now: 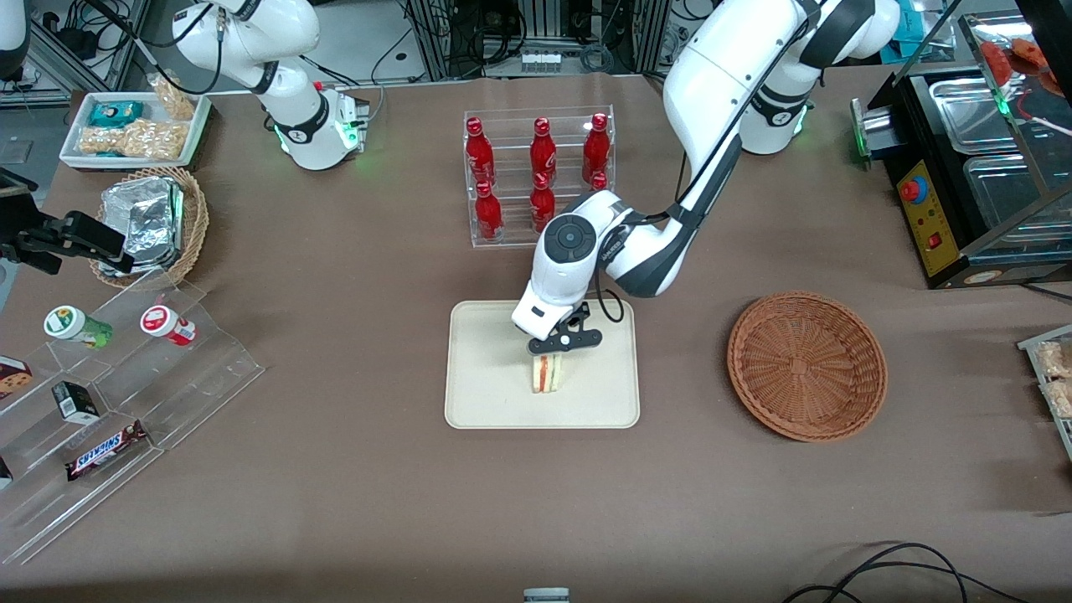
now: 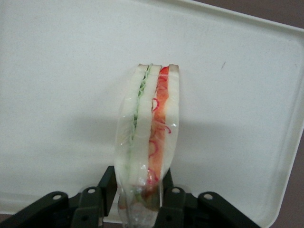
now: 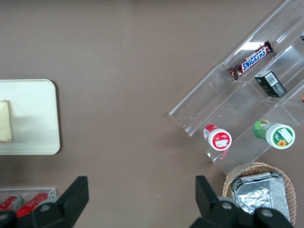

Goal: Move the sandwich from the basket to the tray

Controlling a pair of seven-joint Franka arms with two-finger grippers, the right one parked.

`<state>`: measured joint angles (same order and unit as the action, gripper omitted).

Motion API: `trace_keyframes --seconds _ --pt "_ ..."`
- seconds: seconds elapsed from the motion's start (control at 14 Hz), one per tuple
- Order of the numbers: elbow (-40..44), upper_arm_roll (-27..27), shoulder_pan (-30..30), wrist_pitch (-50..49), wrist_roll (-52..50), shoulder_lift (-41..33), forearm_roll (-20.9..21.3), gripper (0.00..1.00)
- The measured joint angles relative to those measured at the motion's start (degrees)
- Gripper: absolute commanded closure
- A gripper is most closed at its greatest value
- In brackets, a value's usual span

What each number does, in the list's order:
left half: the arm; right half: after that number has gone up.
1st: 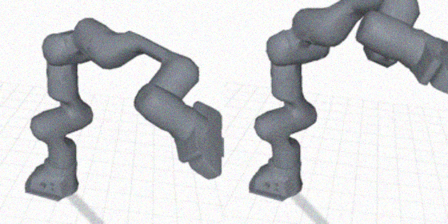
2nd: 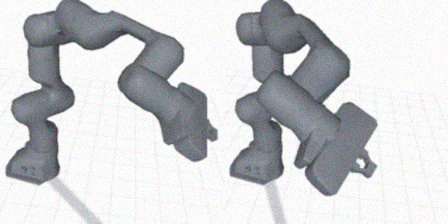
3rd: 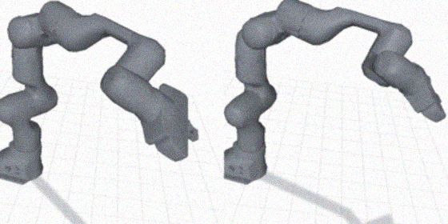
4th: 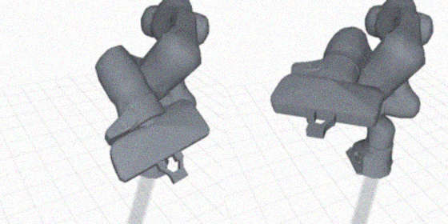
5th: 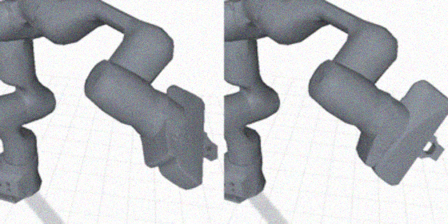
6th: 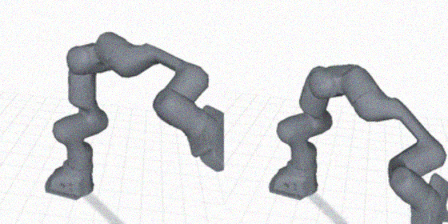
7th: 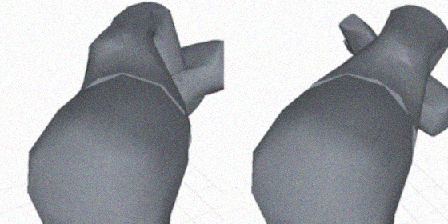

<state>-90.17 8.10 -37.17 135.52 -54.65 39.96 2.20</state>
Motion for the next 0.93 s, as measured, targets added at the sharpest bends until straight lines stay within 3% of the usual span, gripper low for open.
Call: trace_keyframes --seconds 0.21,0.64,0.93 --pt "1.67 -0.02 -0.01 -4.41 0.00 -2.53 0.00 0.00" --pt "3.00 -1.24 0.81 -28.65 -0.39 -22.20 3.16 0.00" --pt "1.41 -2.11 4.73 -38.93 -0.40 -28.99 3.67 0.00"
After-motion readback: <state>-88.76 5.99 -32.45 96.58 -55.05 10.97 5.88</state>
